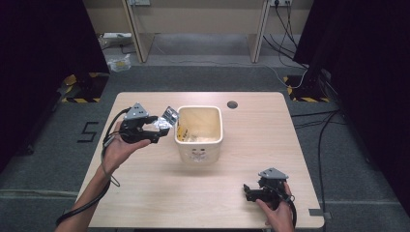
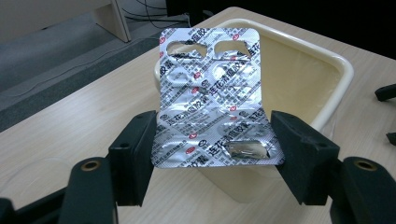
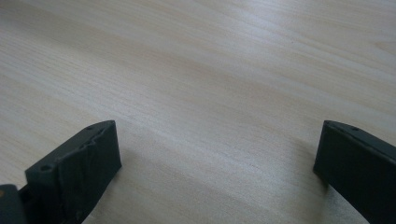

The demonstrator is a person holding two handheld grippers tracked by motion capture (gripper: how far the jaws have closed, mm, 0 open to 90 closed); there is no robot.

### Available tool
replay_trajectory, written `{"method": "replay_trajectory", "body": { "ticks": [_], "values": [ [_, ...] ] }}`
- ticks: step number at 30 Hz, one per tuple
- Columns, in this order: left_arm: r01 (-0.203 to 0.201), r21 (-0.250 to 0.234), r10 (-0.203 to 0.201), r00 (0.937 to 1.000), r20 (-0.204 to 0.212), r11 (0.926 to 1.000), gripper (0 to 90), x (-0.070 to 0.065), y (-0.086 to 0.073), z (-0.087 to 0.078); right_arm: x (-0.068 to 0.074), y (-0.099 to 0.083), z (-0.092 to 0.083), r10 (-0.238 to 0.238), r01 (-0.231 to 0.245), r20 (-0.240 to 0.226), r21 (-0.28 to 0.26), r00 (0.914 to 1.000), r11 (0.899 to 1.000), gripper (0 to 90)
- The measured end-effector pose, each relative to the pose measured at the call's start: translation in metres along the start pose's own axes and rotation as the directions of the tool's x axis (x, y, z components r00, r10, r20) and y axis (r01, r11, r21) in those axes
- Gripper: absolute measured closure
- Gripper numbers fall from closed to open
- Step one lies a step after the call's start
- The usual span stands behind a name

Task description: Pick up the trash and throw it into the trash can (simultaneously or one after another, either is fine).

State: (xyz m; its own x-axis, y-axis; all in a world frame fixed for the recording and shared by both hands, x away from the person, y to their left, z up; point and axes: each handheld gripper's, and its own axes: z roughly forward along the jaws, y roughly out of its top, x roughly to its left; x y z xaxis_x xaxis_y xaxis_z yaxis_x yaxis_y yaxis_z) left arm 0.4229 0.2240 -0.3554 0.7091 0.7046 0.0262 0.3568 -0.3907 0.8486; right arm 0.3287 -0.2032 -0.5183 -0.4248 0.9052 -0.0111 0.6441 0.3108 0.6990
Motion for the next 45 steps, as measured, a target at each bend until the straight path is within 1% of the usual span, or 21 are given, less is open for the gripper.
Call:
{"method": "replay_trajectory", "body": {
  "ticks": [4, 16, 19, 20, 27, 32, 34, 35, 41, 43, 45],
  "values": [
    [-0.002, -0.002, 0.002, 0.9999, 0.014, 1.0000, 33.7, -0.004, 0.005, 0.008, 0.000, 0.000, 0.000, -0.002, 0.002, 0.000, 0.000, 1.0000, 1.000, 0.4],
    [-0.018, 0.000, 0.018, 0.9990, 0.040, 0.9998, 33.7, -0.016, 0.016, 0.023, 0.000, 0.000, 0.000, -0.001, 0.001, 0.000, 0.001, 1.0000, 1.000, 0.5],
    [-0.022, 0.005, 0.022, 0.9988, 0.043, 0.9997, 33.7, -0.017, 0.018, 0.027, 0.000, 0.000, 0.000, -0.001, 0.001, 0.000, 0.001, 1.0000, 1.000, 0.5],
    [-0.019, 0.009, 0.018, 0.9988, 0.045, 0.9998, 33.7, -0.017, 0.019, 0.031, 0.000, 0.000, 0.000, 0.000, 0.000, 0.001, 0.001, 1.0000, 1.000, 0.5],
    [-0.016, 0.015, 0.015, 0.9985, 0.052, 0.9998, 33.7, -0.020, 0.023, 0.040, 0.001, 0.000, 0.000, -0.003, 0.003, 0.000, -0.001, 1.0000, 1.000, 0.9],
    [-0.024, 0.029, 0.022, 0.9980, 0.060, 0.9993, 33.7, -0.022, 0.025, 0.047, 0.001, 0.000, 0.000, -0.009, 0.009, -0.002, -0.001, 1.0000, 1.000, 1.0],
    [-0.018, 0.026, 0.016, 0.9980, 0.062, 0.9995, 33.7, -0.023, 0.026, 0.048, 0.001, 0.000, 0.000, -0.008, 0.008, -0.002, -0.002, 1.0000, 1.000, 1.0],
    [-0.024, 0.032, 0.022, 0.9975, 0.067, 0.9992, 33.7, -0.023, 0.026, 0.051, 0.001, 0.000, 0.000, -0.009, 0.009, -0.002, -0.001, 1.0000, 1.000, 1.0],
    [-0.022, 0.041, 0.019, 0.9972, 0.073, 0.9989, 33.7, -0.026, 0.028, 0.057, 0.001, 0.000, 0.000, -0.008, 0.008, -0.003, -0.001, 1.0000, 1.000, 1.0],
    [-0.029, 0.045, 0.025, 0.9966, 0.078, 0.9986, 33.7, -0.026, 0.029, 0.060, 0.001, 0.000, 0.000, -0.009, 0.009, -0.002, -0.001, 1.0000, 1.000, 0.9],
    [-0.027, 0.051, 0.023, 0.9963, 0.083, 0.9983, 33.7, -0.027, 0.031, 0.063, 0.001, 0.000, 0.000, -0.010, 0.010, -0.002, -0.001, 0.9999, 1.000, 1.0]
  ]
}}
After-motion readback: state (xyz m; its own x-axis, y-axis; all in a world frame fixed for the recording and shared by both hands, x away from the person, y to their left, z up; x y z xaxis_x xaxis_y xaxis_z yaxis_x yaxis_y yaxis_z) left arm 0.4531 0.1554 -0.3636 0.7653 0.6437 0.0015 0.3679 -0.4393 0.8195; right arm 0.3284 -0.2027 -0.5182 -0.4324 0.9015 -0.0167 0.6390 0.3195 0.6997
